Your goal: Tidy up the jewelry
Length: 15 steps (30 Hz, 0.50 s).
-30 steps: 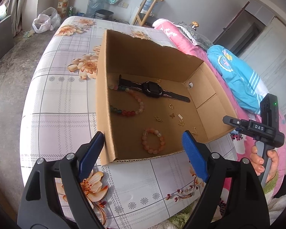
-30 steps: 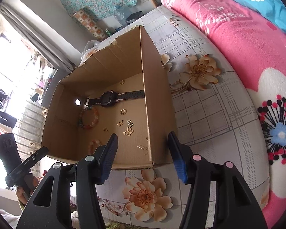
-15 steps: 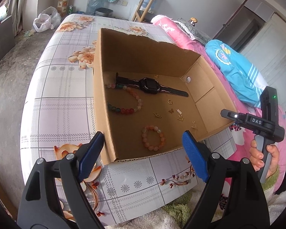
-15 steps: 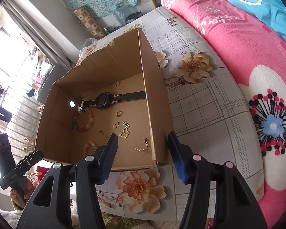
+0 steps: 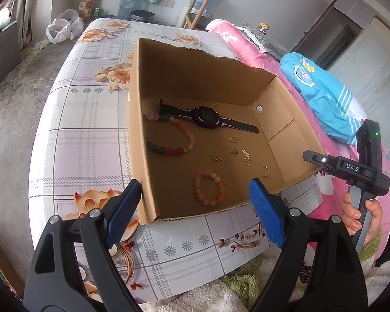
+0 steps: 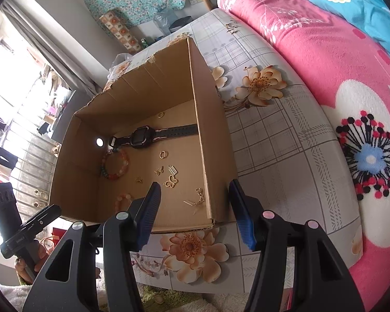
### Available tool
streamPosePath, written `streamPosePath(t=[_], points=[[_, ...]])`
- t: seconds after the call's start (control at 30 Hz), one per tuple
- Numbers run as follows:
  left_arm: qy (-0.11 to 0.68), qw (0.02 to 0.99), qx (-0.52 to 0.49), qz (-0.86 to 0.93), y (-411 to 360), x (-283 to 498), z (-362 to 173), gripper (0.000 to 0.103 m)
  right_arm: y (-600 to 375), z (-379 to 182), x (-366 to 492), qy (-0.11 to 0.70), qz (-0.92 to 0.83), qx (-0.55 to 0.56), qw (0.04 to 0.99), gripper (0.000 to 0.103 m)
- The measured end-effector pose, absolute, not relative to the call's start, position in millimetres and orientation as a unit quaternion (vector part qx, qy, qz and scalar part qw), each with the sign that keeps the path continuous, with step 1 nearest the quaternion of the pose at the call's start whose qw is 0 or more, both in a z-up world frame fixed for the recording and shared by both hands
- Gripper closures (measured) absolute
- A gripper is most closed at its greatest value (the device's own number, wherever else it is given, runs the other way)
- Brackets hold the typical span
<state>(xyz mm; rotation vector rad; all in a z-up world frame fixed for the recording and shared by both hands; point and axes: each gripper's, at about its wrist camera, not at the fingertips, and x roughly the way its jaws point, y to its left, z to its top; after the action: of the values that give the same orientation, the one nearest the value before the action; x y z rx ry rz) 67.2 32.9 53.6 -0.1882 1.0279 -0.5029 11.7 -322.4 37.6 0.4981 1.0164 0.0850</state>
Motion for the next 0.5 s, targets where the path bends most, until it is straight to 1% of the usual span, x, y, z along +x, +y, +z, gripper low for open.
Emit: streamPosePath(t=[0.5], points=[[0.482,0.839,-0.09,-0.235,32.2,65.4,54.7,0.022,-320.5,37.6,8.4,0.479,0.036,0.235,0.845,0.049]])
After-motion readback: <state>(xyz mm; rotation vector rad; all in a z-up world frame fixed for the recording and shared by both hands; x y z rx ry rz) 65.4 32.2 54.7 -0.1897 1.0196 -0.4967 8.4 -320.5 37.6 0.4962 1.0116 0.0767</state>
